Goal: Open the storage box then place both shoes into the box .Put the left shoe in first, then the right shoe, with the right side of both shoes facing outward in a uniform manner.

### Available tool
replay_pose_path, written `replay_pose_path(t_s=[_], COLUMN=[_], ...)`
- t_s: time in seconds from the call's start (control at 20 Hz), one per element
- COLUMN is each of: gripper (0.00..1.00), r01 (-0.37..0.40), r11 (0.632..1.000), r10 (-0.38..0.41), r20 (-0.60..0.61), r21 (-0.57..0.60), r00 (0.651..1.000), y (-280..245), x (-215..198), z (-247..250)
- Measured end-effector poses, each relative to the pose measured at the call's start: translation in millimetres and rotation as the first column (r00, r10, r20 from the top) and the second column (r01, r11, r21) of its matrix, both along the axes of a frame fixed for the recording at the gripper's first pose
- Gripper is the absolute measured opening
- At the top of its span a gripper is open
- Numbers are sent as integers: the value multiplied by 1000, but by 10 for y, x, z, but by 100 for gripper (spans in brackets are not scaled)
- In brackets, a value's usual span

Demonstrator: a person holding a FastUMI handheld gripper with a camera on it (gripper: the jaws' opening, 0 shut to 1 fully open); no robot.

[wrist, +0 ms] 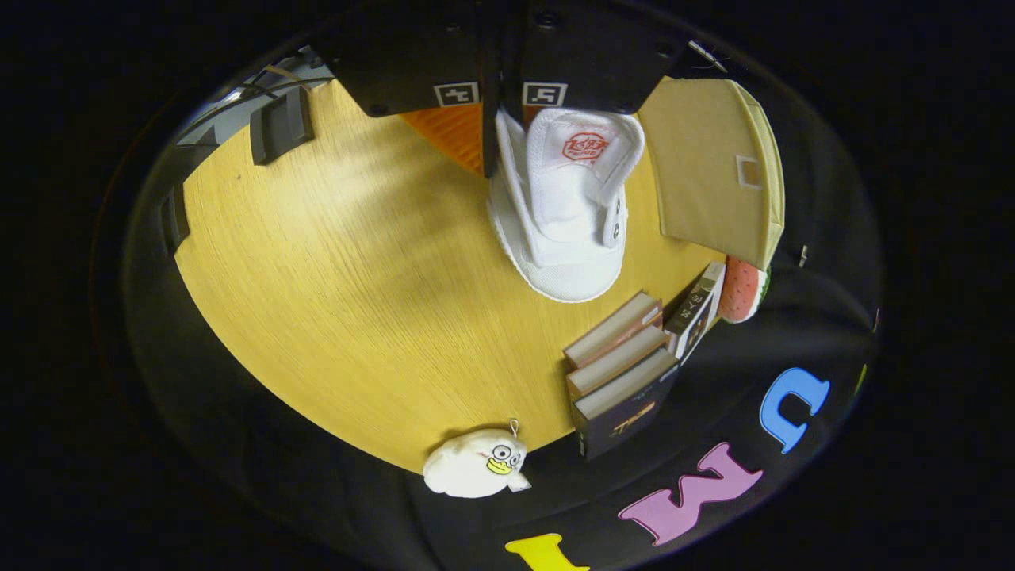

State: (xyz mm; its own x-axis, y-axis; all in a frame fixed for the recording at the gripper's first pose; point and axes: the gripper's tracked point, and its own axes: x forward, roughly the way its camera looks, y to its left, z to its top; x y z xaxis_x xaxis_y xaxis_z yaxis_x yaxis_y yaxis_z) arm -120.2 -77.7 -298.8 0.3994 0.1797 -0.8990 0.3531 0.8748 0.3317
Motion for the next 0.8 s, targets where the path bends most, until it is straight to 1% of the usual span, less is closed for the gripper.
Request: replay_pose_path(t_s=[0.15, 0.3, 0.4, 0.6, 0.8], gripper=[5, 6, 6, 6, 5], r01=[-47, -117, -150, -175, -213], r11=[999, 993, 988, 981, 973], r10=[47, 116, 147, 172, 214], r20=[34, 64, 65, 39, -1], r21=[-5, 17, 40, 84, 89], r00=[998, 991, 987, 984, 977], y=[307, 846, 1228, 1934, 2478], x=[162, 349, 444, 561, 576], z=[530, 976, 1156, 1261, 1131])
